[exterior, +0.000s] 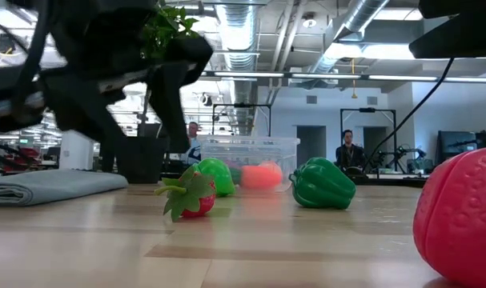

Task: Pick and placing Produce into tupperware
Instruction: Put the small strawberry into the transparent container

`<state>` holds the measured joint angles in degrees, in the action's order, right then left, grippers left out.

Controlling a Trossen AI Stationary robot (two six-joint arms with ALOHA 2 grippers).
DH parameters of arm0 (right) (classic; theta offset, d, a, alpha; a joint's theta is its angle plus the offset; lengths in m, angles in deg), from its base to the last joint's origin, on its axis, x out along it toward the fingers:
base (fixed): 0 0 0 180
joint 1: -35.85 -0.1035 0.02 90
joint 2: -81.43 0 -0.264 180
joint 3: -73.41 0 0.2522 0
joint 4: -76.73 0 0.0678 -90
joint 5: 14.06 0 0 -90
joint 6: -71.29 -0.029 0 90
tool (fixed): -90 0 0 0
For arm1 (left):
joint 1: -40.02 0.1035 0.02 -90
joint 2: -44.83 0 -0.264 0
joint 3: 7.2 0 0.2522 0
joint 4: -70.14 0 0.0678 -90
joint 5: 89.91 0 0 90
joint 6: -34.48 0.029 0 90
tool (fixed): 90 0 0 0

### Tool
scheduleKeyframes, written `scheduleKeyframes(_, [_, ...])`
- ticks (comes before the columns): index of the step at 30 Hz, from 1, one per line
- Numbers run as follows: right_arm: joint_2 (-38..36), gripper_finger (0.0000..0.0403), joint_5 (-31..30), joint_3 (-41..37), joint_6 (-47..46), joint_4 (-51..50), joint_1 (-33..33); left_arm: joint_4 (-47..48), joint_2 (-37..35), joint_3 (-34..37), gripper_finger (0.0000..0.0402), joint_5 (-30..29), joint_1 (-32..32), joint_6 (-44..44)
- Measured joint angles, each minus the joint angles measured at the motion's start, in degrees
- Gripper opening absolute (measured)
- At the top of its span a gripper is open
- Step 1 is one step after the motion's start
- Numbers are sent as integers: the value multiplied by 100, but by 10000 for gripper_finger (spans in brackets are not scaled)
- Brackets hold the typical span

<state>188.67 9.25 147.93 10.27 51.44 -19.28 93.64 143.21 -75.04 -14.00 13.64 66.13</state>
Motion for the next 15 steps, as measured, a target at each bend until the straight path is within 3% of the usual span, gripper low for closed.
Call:
scheduleKeyframes(7, [0, 233, 89, 0, 2, -2, 0, 163, 0, -167, 194, 582, 157, 221])
scheduleKeyframes(15, [0, 233, 90, 2, 2, -26, 0, 118, 0, -169, 194, 626, 175, 488])
